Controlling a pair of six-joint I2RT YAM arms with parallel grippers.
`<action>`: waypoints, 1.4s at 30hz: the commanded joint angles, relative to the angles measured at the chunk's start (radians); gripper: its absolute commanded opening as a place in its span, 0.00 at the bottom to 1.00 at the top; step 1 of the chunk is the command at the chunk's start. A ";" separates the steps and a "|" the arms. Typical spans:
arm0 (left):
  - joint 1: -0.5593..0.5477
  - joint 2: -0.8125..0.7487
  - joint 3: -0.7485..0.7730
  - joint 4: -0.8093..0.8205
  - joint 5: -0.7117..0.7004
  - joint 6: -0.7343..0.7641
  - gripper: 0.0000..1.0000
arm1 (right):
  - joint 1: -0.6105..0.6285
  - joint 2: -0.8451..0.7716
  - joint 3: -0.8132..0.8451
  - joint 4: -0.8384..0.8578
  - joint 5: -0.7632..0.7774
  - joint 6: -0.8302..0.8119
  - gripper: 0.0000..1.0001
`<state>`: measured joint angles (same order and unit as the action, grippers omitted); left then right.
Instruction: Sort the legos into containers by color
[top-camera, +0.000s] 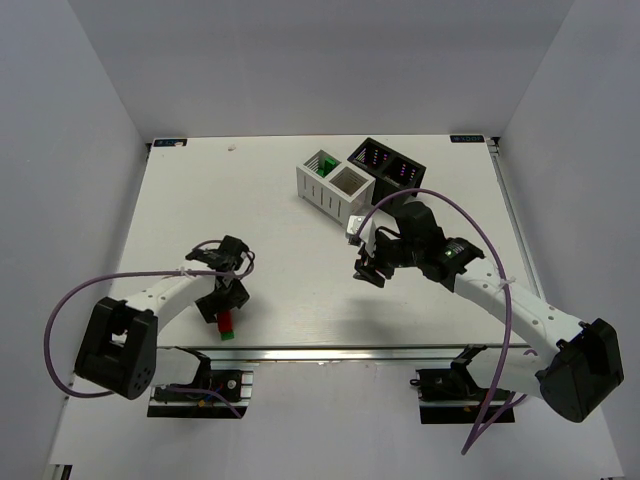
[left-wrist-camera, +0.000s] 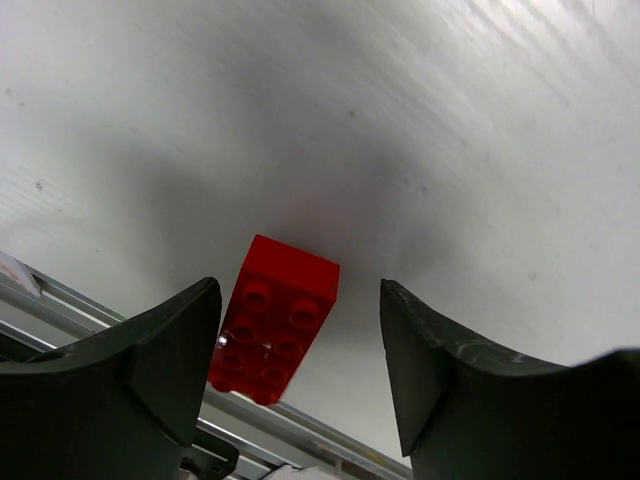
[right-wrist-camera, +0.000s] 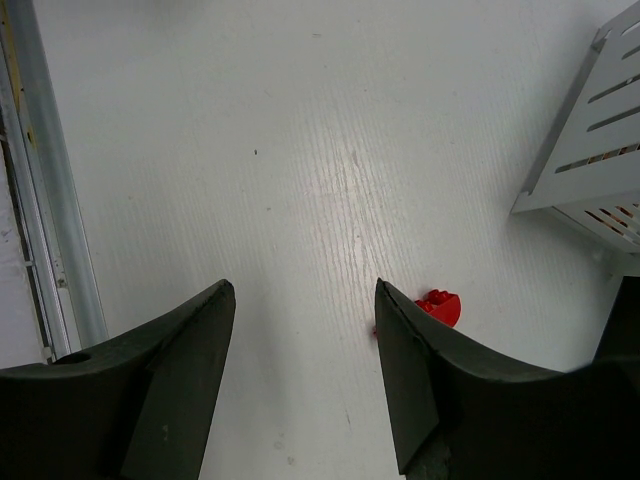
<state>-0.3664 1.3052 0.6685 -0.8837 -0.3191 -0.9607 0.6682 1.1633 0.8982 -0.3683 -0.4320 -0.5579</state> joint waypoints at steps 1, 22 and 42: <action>-0.063 0.006 0.028 -0.011 -0.008 -0.013 0.73 | 0.005 -0.001 -0.004 0.019 -0.001 -0.008 0.64; -0.100 -0.089 0.161 0.394 0.444 0.273 0.00 | 0.004 0.004 -0.001 0.042 0.012 0.041 0.65; -0.121 0.216 0.338 1.178 0.965 0.398 0.00 | -0.012 -0.061 -0.018 0.399 0.072 0.486 0.61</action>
<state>-0.4828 1.5356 0.9520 0.2062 0.6006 -0.6247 0.6590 1.0718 0.8356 -0.0860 -0.3214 -0.1284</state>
